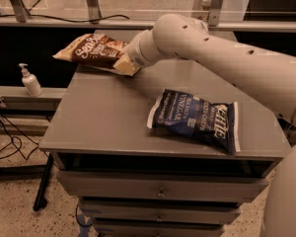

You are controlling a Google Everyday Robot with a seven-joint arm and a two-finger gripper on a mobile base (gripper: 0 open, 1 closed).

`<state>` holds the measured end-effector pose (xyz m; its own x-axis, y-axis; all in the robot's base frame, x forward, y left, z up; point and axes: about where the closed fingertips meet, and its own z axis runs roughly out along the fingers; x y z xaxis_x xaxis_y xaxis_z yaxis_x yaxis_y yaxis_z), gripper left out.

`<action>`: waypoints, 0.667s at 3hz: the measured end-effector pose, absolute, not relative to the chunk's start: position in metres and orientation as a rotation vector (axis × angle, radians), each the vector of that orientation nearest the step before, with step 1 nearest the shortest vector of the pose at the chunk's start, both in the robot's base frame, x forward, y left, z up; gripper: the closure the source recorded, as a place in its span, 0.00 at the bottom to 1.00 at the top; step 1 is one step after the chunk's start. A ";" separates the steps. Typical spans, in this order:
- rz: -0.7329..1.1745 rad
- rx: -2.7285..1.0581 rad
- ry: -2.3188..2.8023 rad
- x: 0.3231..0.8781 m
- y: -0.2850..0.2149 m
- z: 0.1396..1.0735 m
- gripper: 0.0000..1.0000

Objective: Pick brown chip bag

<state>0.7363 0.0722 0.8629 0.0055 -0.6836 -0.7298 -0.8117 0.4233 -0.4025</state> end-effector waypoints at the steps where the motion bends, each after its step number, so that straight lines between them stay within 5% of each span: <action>1: 0.163 -1.295 1.679 0.737 0.069 0.888 0.87; 2: 0.166 -1.292 1.617 0.731 0.067 0.917 1.00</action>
Offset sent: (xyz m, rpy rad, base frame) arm -0.0137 -0.0118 0.0921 0.0759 -0.1498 0.0617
